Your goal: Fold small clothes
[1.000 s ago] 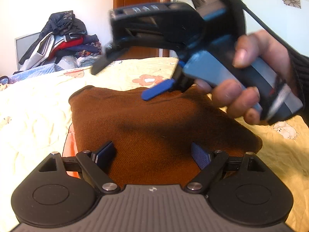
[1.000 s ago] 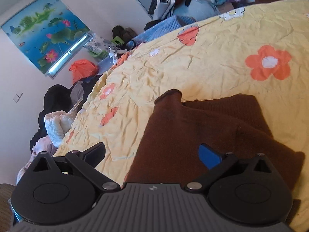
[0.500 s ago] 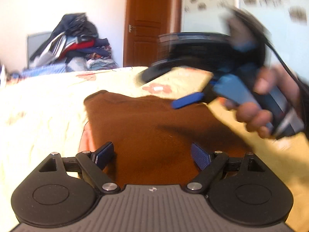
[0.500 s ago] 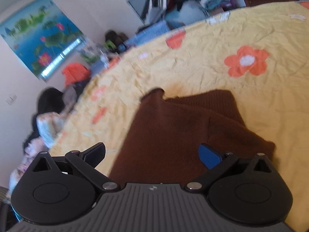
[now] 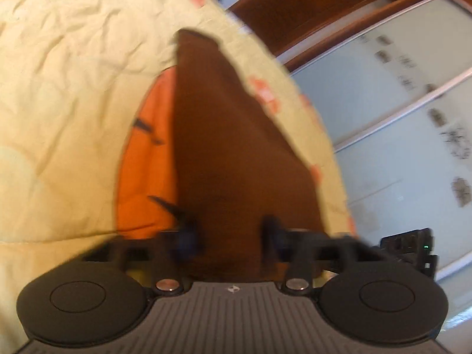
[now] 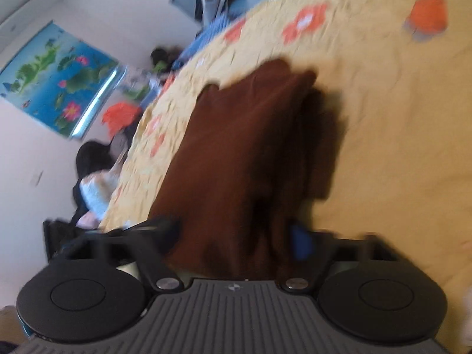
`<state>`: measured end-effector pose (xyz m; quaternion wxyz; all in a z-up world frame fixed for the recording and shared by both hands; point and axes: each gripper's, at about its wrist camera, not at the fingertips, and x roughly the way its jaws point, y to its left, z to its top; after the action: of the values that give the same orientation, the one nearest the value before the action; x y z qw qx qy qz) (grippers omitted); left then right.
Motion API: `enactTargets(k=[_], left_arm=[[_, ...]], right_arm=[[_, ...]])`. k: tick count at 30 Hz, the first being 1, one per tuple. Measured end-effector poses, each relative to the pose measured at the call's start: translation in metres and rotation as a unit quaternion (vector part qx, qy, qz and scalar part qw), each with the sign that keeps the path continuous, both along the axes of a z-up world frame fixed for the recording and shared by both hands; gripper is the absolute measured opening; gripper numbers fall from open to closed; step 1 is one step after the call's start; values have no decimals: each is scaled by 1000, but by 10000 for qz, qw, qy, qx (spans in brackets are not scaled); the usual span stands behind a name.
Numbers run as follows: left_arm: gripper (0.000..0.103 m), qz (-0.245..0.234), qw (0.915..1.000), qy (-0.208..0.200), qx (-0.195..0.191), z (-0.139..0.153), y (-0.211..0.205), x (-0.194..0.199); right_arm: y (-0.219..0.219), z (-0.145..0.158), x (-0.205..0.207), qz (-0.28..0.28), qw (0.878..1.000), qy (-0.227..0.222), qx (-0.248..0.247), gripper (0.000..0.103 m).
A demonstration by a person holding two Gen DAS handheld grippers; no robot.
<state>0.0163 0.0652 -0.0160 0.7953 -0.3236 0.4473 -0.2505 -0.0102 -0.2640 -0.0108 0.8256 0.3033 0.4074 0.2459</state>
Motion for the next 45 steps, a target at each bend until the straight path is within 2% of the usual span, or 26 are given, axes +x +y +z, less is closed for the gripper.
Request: enactTargets(k=[1,4,8,9,11,12,13,14,16,17,18,19,20,21,23,24,25,26,29,33,35,38,40,42,43,45], left_arm=[[27,-1,10000,65,-52,0,2,1],[19,-26,9997,-120,215,11,5,-13],[20,-225,9918,-691,1050,11,-6,-30],[23,-207,9896,-828,1158,13,-5,-33],[31,-144,9844,-982,1455,22,-11,-40],[35,-69,9794,-1156,1656,30,-13,-46],[37,22,9720,-1399,1887,40,-15,-55],[42,76,9615,-1737,2127,49,-17,-64],[60,124,9313,-2561,2586,65,-27,-83],[73,84,9179,-2885,2725,70,-34,-88],[78,-10,9085,-3105,2796,72,-42,-90],[78,-170,9037,-3194,2845,70,-51,-88],[78,-334,9031,-3157,2892,65,-61,-82],[78,-429,9071,-3021,2900,57,-69,-74],[78,-570,9176,-2653,2906,41,-80,-59],[77,-583,9166,-2656,2930,35,-83,-55],[77,-650,9116,-2774,2963,32,-87,-55],[77,-708,9065,-2824,3059,31,-91,-55],[78,-778,8963,-2937,3231,28,-96,-56],[78,-770,8973,-2969,3176,25,-96,-60],[78,-745,8965,-3006,3168,23,-95,-62],[81,-749,8918,-3083,3226,18,-98,-66],[82,-754,8894,-3115,3261,17,-100,-71],[82,-754,8893,-3143,3236,17,-98,-73],[82,-743,8889,-3172,3220,16,-98,-75],[82,-702,8902,-3182,3184,15,-97,-74]], right_arm=[[5,0,2,25,9999,-20,-163,32],[9,6,-5,150,9993,-93,-344,29],[16,6,-21,326,9967,-228,-711,26],[13,3,-23,268,9975,-277,-600,25],[6,1,-22,121,9993,-157,-324,35],[3,5,-22,52,9995,-107,-295,50],[0,14,-24,-80,9989,-182,-415,65],[-4,26,-28,-274,9971,-406,-591,68],[-10,53,-31,-639,9891,-949,-924,71],[-8,64,-28,-699,9860,-1111,-1031,71],[-5,74,-20,-689,9836,-1255,-1094,72],[1,81,-10,-598,9828,-1345,-1113,75],[10,83,1,-448,9830,-1378,-1124,77],[20,82,15,-234,9841,-1341,-1143,82],[40,67,49,97,9843,-1004,-1449,84],[48,54,71,148,9807,-737,-1805,87],[54,43,81,138,9738,-744,-2143,92],[56,40,86,205,9690,-990,-2254,97],[53,43,105,115,9772,-710,-1996,101],[56,54,98,43,9762,-601,-2083,94],[54,66,82,-67,9806,-782,-1795,94],[67,80,71,155,9828,-1061,-1504,100],[79,73,77,358,9782,-954,-1809,100],[81,50,89,472,9727,-745,-2145,100],[78,46,89,515,9710,-969,-2125,101],[72,51,95,418,9769,-783,-1943,99]])
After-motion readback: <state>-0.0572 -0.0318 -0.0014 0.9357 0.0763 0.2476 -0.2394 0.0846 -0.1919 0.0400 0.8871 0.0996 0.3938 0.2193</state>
